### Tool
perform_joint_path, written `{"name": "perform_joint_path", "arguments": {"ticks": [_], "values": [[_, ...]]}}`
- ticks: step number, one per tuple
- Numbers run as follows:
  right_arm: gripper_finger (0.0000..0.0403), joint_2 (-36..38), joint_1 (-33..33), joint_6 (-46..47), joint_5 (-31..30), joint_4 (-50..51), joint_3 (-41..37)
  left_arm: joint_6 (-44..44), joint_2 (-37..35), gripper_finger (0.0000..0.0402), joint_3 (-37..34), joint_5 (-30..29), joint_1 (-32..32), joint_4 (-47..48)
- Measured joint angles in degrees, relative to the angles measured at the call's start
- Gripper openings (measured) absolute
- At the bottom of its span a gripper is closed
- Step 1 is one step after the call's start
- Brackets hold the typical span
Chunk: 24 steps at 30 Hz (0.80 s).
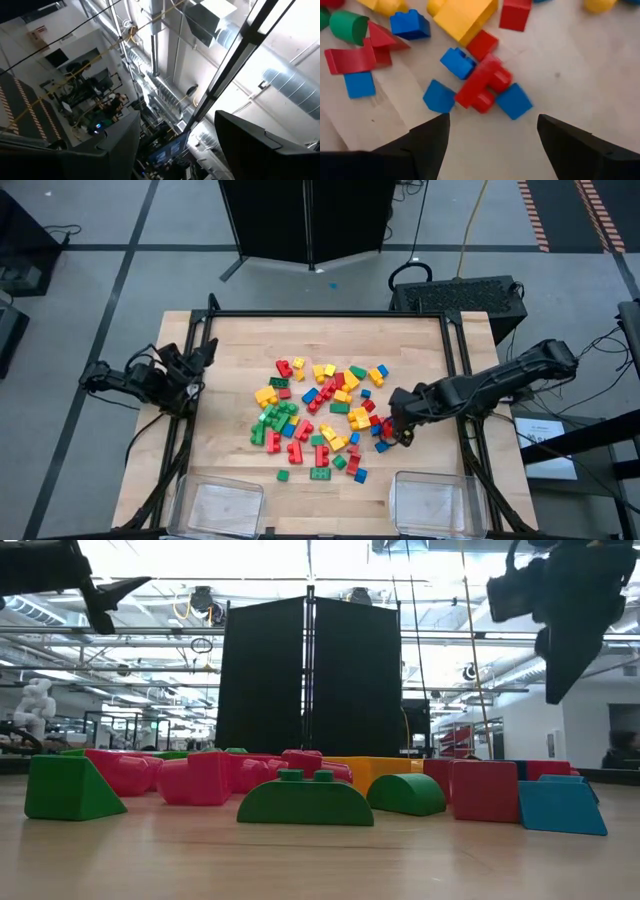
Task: Sort blocks by size
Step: Put the red game piece into the right transparent bin
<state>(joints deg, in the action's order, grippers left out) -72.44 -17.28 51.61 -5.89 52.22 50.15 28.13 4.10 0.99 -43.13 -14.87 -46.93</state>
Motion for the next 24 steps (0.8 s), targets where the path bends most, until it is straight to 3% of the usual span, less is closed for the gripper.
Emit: {"name": "perform_joint_path", "arguments": {"ticks": [8, 24], "values": [[0.0283, -7.6, -0.8, 2.8, 0.0, -6.5, 0.0, 0.0, 0.0, 0.0255, 0.0, -0.6, 0.0, -0.2], [0.0283, -18.8, -0.7, 6.3, -3.0, -7.7, 0.0, 0.0, 0.0, 0.0255, 0.0, -0.7, 0.0, 0.0]]}}
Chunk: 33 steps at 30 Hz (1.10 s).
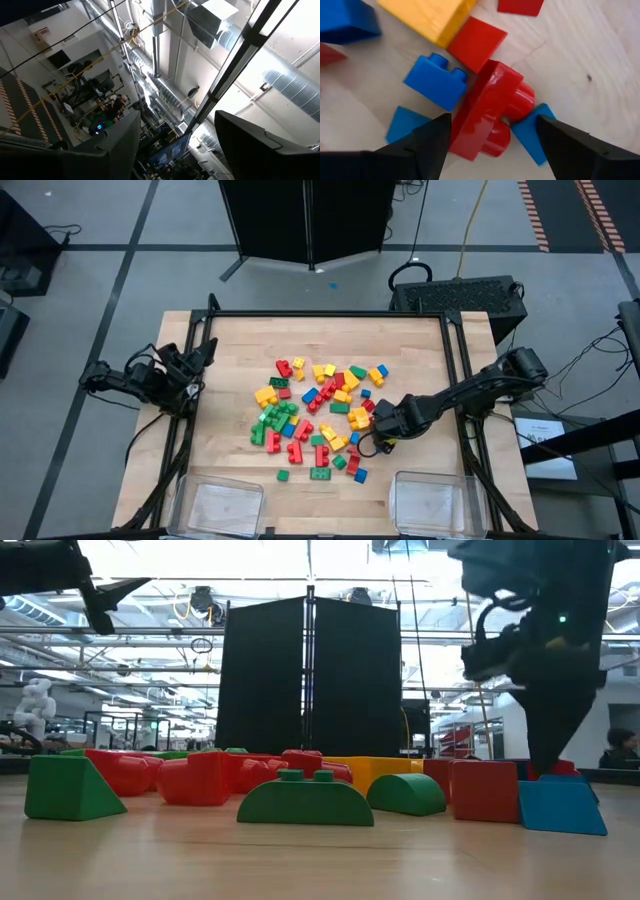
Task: Sort blocks by size
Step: Put the red game piece into the right transparent bin
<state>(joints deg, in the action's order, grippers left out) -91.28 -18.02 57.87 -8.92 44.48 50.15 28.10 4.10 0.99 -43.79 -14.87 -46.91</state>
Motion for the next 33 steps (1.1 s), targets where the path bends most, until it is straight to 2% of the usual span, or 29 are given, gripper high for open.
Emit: {"name": "perform_joint_path", "arguments": {"ticks": [3, 6, 12, 21, 28, 30, 31, 32, 33], "values": [[0.0276, -2.3, 0.0, 0.0, 0.0, 0.0, 0.0, 0.0, 0.0, 0.0255, 0.0, 0.0, 0.0, 0.6], [0.0254, -4.4, 0.0, 0.1, 0.1, -0.1, 0.2, 0.0, 0.0, 0.0255, 0.0, 0.0, 0.0, 1.7], [0.0149, -6.0, 0.2, 2.6, 1.3, 0.2, 0.3, 0.0, 0.0, 0.0255, 0.0, 0.0, 0.0, 2.0], [0.0148, -1.8, 0.5, 5.2, 1.9, 3.7, -0.3, 0.1, 0.0, 0.0255, 0.0, 0.0, 0.0, 2.0], [0.0148, 7.5, -0.8, 5.9, 2.0, 7.5, 1.3, 0.0, 0.0, 0.0255, 0.0, 0.7, 0.0, 2.4], [0.0138, 10.6, -2.4, 2.6, 2.0, 7.5, 3.6, 0.0, 0.0, 0.0255, 0.0, 0.7, 0.0, 2.6], [0.0116, 11.9, -3.6, 0.8, 2.3, 7.4, 4.9, 0.0, 0.0, 0.0255, 0.0, 0.7, 0.0, 2.6], [0.0063, 12.9, -4.9, -0.8, 2.9, 7.3, 6.4, 0.0, 0.0, 0.0255, 0.0, 0.7, 0.0, 2.6], [0.0029, 13.9, -6.4, -1.4, 3.4, 7.0, 8.0, 0.0, 0.0, 0.0255, 0.0, 0.6, 0.0, 2.7]]}}
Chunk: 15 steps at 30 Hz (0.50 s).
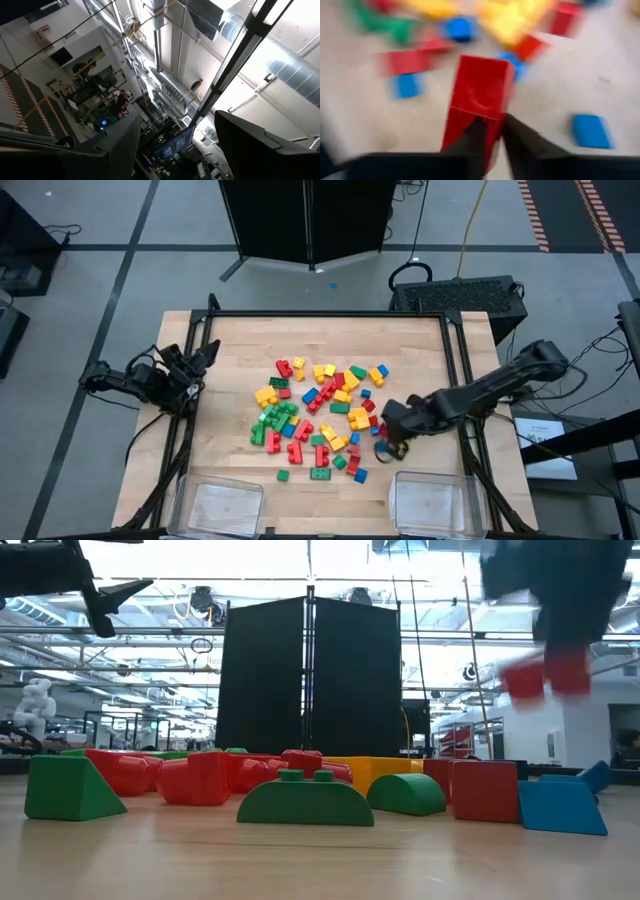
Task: Sort blocks by size
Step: Put the red game piece into the right transparent bin
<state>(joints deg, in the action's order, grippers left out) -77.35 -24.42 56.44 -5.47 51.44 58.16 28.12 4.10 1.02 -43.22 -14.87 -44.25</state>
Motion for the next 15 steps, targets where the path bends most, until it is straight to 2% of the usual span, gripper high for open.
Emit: {"name": "perform_joint_path", "arguments": {"ticks": [3, 8, 15], "values": [[0.0003, 2.0, -5.2, 0.3, 1.6, -0.2, 4.3, 0.0, 0.0, 0.0255, 0.0, -0.4, 0.0, 0.3], [0.0001, 2.2, -14.1, 8.7, 2.8, 0.4, 8.6, 0.0, 0.0, 0.0255, 0.0, -0.5, 0.0, 2.3], [0.0001, 1.6, -24.0, 22.3, 2.9, 0.7, 9.2, 0.0, 0.0, 0.0255, 0.0, -0.6, 0.0, 4.1]]}}
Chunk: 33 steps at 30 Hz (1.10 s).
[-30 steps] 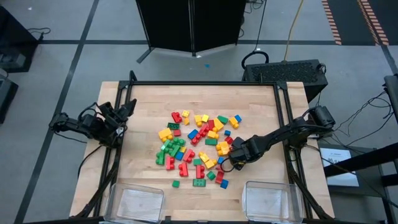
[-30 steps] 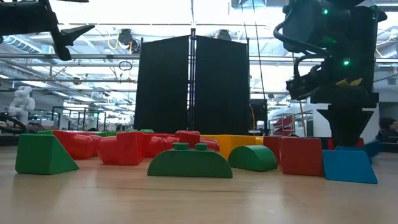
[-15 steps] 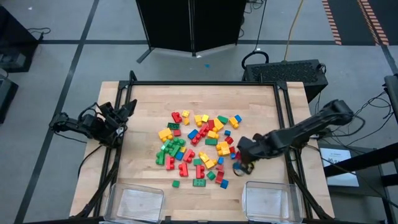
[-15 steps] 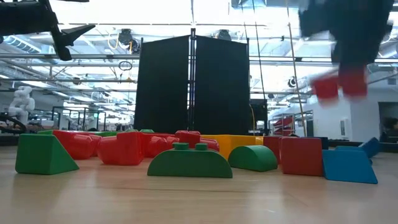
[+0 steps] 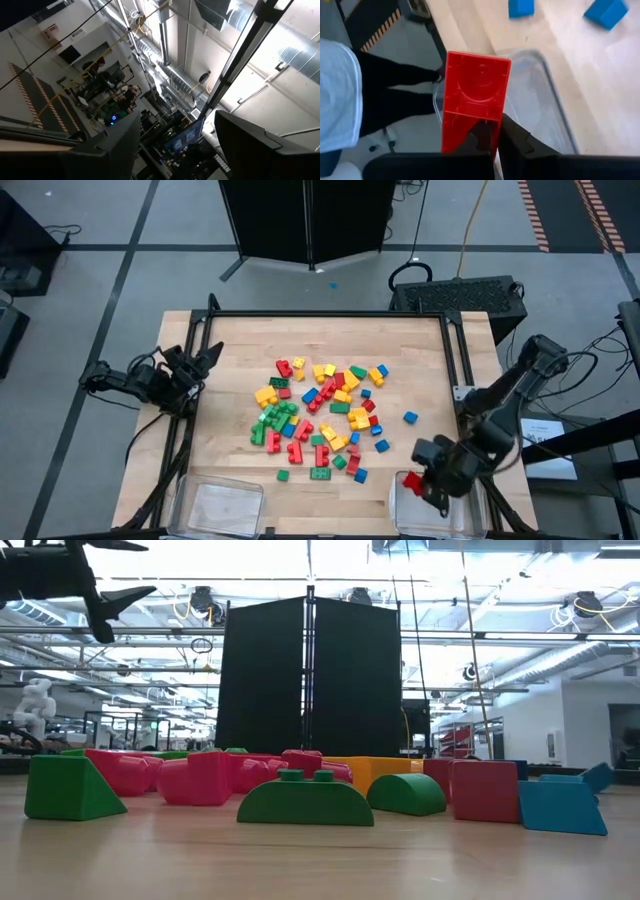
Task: Sort blocks by size
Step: Put the red game piece into the right transparent bin, then put the blue half cylindrical block into the left transparent bin
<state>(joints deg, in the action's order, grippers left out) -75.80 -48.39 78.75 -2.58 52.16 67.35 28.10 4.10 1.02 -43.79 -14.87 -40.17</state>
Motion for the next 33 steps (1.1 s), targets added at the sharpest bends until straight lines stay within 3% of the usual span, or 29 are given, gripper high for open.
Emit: {"name": "perform_joint_path", "arguments": {"ticks": [5, 10, 13, 20, 24, 30, 33], "values": [[0.0038, -2.9, -3.1, 1.7, 0.4, -0.7, 0.0, 0.0, 0.0, 0.0255, 0.0, 0.0, 0.0, 0.4], [0.0088, -6.9, -3.5, 1.8, 5.9, -0.8, 0.0, 0.0, 0.0, 0.0255, 0.0, 0.0, 0.0, 0.4], [0.0118, -8.3, -3.5, 1.6, 6.0, -0.8, 0.0, 0.0, 0.0, 0.0255, 0.0, 0.0, 0.0, 0.4], [0.0183, -5.8, 1.0, -0.6, 4.4, 1.0, 0.0, 0.1, 0.0, 0.0255, 0.0, 0.0, 0.0, 0.4], [0.0206, -1.1, 6.4, -2.9, -2.9, 11.1, 0.0, 0.1, 0.0, 0.0255, 0.0, 0.0, 0.0, 0.3], [0.0221, 5.5, 16.0, -2.2, -12.2, 35.6, 0.0, 0.1, 0.0, 0.0255, 0.0, 0.0, 0.0, 0.3], [0.0232, 8.8, 19.5, -3.6, -12.5, 37.4, -2.0, 0.1, 0.0, 0.0255, 0.0, 0.0, 0.0, 0.3]]}}
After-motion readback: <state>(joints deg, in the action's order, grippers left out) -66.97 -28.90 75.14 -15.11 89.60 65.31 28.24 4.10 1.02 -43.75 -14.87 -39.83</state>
